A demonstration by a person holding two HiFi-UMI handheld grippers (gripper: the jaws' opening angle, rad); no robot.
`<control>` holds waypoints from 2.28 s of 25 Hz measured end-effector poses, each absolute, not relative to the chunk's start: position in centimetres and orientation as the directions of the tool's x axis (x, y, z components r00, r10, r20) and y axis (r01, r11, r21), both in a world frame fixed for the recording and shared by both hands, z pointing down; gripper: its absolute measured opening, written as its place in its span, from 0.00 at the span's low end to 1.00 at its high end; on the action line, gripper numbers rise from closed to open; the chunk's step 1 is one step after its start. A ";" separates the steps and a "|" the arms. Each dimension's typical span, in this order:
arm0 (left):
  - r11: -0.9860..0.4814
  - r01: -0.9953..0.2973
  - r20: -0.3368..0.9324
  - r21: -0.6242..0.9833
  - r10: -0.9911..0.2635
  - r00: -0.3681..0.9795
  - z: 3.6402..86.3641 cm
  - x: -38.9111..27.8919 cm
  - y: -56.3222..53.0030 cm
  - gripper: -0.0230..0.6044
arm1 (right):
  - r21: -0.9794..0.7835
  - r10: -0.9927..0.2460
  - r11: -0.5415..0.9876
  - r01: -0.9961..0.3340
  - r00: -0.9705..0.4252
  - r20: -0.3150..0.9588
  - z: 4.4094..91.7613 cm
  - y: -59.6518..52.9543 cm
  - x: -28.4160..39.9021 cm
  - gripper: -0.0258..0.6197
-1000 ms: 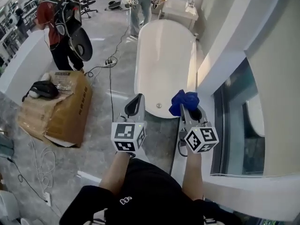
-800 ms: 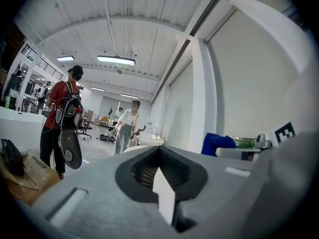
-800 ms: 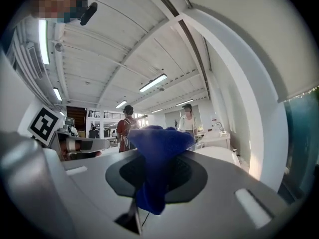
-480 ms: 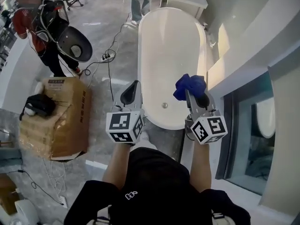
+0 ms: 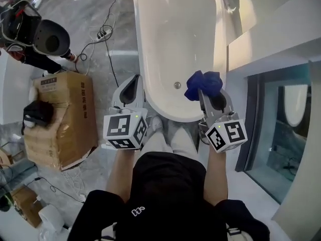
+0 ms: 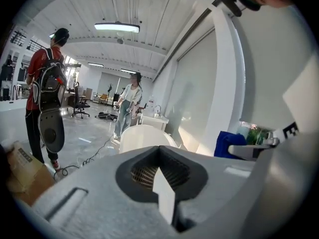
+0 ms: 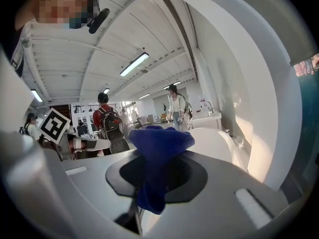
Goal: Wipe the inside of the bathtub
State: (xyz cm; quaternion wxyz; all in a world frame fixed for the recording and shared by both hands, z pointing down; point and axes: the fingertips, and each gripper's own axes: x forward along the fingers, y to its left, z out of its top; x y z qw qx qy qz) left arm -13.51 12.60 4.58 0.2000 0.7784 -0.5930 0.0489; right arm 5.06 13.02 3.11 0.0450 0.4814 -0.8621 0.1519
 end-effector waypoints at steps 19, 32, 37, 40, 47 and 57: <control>-0.090 -0.953 0.598 0.288 -0.761 0.252 24.9 -8.4 8.7 0.04 | -0.408 -0.613 0.455 -0.791 -0.611 0.501 26.3 7.9 8.1 0.16; -0.021 -0.947 0.701 0.320 -0.667 0.251 33.9 -9.9 8.8 0.04 | -0.441 -0.511 0.439 -0.783 -0.621 0.594 38.6 4.2 4.8 0.16; -0.037 -0.937 0.738 0.347 -0.605 0.298 38.4 -11.1 8.3 0.04 | -0.417 -0.510 0.429 -0.801 -0.596 0.621 44.4 0.5 3.0 0.16; -0.096 -0.955 0.761 0.279 -0.585 0.281 40.4 -13.5 7.1 0.04 | -0.409 -0.501 0.430 -0.805 -0.589 0.634 48.4 -2.4 1.3 0.16; -0.070 -0.967 0.801 0.245 -0.548 0.243 43.9 -19.5 5.7 0.04 | -0.439 -0.441 0.432 -0.788 -0.609 0.659 56.7 -8.2 -3.6 0.16; -0.059 -0.962 0.809 0.267 -0.528 0.257 47.9 -20.7 4.4 0.04 | -0.430 -0.384 0.439 -0.789 -0.597 0.705 68.0 -15.4 -6.4 0.16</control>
